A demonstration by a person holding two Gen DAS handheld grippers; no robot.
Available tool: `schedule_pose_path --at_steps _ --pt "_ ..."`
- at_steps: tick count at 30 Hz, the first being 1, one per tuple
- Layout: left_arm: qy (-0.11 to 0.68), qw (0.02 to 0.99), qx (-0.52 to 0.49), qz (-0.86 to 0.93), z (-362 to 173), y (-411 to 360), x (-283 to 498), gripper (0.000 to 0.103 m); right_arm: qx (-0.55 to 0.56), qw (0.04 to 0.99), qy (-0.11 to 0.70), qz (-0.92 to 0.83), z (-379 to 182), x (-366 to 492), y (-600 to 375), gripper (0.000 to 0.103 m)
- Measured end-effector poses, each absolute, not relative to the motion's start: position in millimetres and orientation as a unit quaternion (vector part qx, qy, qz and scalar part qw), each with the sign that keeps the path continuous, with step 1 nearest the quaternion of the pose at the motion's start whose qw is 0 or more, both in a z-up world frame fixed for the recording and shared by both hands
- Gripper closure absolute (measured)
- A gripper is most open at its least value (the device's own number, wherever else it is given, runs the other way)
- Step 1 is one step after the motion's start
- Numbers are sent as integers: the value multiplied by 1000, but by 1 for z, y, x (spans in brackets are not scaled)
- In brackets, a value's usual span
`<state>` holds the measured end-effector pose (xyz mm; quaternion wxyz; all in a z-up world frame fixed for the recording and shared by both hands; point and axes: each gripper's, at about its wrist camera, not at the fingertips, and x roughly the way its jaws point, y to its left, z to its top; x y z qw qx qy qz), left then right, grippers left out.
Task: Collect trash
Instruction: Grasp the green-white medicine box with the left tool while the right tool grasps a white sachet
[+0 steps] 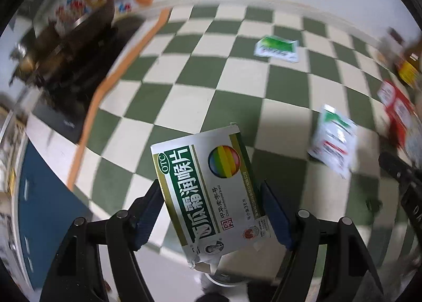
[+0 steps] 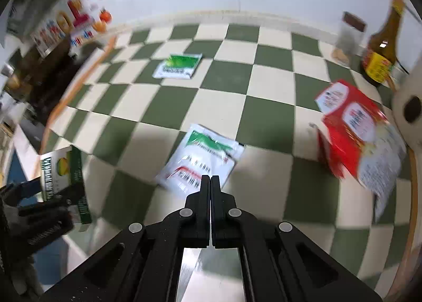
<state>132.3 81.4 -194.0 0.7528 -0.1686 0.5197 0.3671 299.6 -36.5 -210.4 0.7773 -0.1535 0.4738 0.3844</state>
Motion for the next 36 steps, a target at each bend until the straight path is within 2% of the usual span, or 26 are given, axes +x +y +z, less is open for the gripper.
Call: schedule_pose_path --at_steps 5,9,10,11,13,21,22,23,25,26,27,28,29,32,36 --pt "501 787 -155 325 -171 60 103 32 -95 777 479 397 -182 252 -92 103" --pt "501 786 -152 330 -178 59 85 32 -39 756 534 377 -193 243 -100 102" --pt "498 783 -151 342 -180 64 83 32 -27 755 542 367 -198 244 -98 93" --pt "490 780 -152 360 -181 75 84 32 -16 758 548 353 -204 250 -94 66" --pt "484 772 -146 387 -184 91 90 32 2 765 549 336 -211 260 -83 39" --pt "517 739 -157 402 -242 159 153 32 -57 779 560 277 -268 330 7 39" --pt "522 735 -162 402 -251 166 158 32 -69 774 566 275 -277 334 16 36" --pt "525 732 -166 401 -256 170 160 32 -93 795 530 278 -272 331 28 35" --pt "527 728 -175 402 -264 177 161 32 -137 803 511 275 -273 323 42 44" --pt "527 726 -180 403 -267 178 159 32 -168 813 489 268 -272 316 48 63" --pt "526 726 -183 402 -267 178 156 32 -177 815 478 276 -271 312 50 71" --pt "525 726 -188 402 -266 177 152 32 -184 813 471 287 -269 307 50 87" --pt "523 728 -194 399 -264 174 147 32 -188 812 467 296 -267 303 47 93" --pt "510 743 -202 383 -249 157 128 32 -142 800 477 334 -258 288 22 99" --pt "493 768 -214 348 -223 125 89 32 -84 790 476 378 -233 242 -38 100"
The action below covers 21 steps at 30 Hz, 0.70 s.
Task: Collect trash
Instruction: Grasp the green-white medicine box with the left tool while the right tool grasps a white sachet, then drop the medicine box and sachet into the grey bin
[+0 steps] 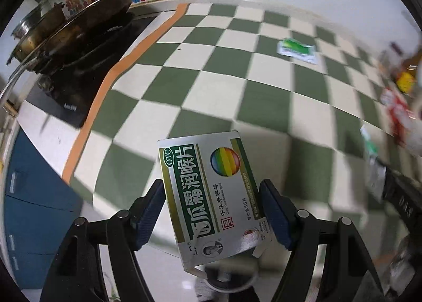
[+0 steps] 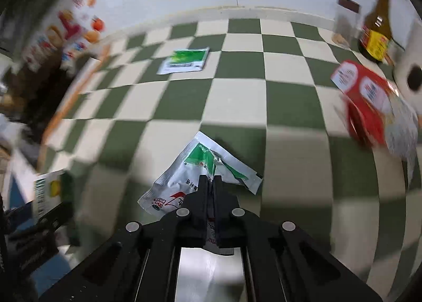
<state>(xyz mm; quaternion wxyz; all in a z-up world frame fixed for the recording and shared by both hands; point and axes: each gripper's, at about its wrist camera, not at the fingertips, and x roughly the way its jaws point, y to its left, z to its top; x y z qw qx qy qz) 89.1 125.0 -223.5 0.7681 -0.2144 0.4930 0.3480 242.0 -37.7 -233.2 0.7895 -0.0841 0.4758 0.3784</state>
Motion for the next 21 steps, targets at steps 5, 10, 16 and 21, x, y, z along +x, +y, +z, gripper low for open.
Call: schedule_pose_path --at_steps 5,10,16,21 --pt "515 773 -240 282 -230 71 16 32 -47 740 529 413 -252 152 -118 100" --pt "597 716 -276 235 -336 39 -30 32 -51 686 623 372 -362 85 -184 100" --pt "675 658 -280 183 -521 13 -32 32 -87 649 693 302 -553 54 -199 100" --pt "722 618 -283 133 -659 -8 -19 33 -104 637 717 264 -684 51 -191 100"
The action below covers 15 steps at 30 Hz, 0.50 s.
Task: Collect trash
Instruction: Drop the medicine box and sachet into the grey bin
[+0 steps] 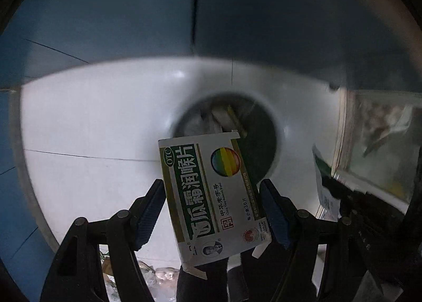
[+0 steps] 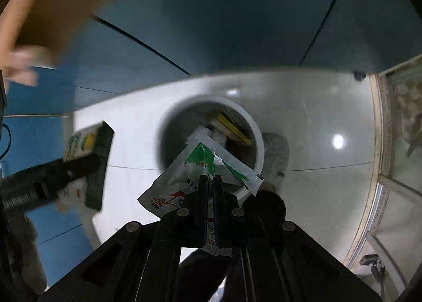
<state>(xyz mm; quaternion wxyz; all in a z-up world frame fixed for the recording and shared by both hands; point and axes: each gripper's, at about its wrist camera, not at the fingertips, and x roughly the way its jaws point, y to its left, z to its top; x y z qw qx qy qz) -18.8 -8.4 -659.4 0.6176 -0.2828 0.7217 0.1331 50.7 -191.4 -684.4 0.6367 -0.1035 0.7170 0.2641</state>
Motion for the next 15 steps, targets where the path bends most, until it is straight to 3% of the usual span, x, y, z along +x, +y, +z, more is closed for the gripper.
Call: schedule_pose_path --at_steps 6,7,8,10,12,14,15 --pt "745 592 -286 112 -738 -24 -15 29 -89 621 743 234 -773 58 -206 99" --pt "744 592 -287 114 -744 -26 -14 23 -88 616 747 233 -781 59 -208 98" --pt "745 592 -287 115 -745 -29 -14 10 -86 610 754 230 -789 60 -211 95" --pt "744 594 -282 119 -746 -30 -17 0 -74 598 765 228 -797 59 -213 93" --pt "742 596 -282 123 -741 -25 -26 0 -75 595 768 227 -797 56 -211 84" --pt "741 597 -277 132 -732 -23 -27 0 -89 599 763 224 -790 54 -209 66" --pt "740 600 -273 135 -727 -22 -28 0 -92 601 761 225 -786 53 -209 61"
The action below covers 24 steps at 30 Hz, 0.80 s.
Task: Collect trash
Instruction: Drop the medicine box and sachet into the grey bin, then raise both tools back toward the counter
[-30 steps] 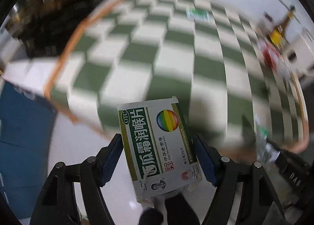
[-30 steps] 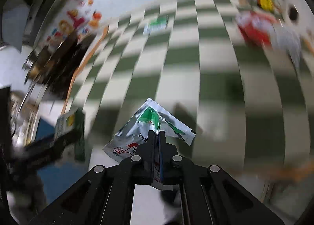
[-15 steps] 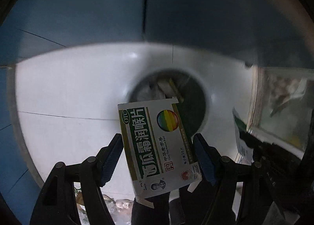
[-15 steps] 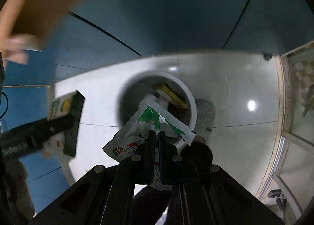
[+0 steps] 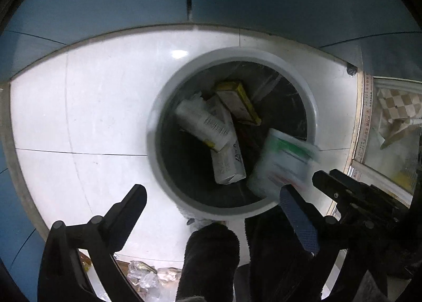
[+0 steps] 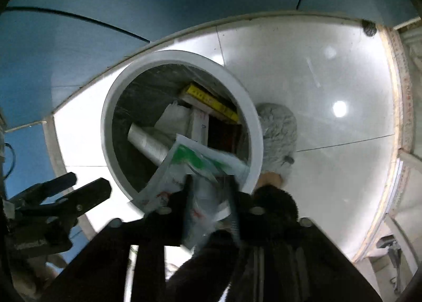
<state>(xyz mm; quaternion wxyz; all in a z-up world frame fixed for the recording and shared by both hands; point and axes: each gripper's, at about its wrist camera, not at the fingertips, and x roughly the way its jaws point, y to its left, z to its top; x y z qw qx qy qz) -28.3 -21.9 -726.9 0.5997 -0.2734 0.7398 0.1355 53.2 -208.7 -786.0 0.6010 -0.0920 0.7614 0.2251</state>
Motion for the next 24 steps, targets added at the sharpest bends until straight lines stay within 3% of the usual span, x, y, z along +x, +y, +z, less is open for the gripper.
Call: schedule_pose_path --at_steps 4,8,24 --pt "731 616 -251 155 -685 -17 -36 0 -129 627 738 214 -751 50 -206 32" --pt "719 629 -239 173 -629 -15 -49 0 -154 651 714 207 -680 45 -200 1" --pt "657 686 -231 208 -351 -31 -106 0 -171 696 654 242 -346 -10 -227 0"
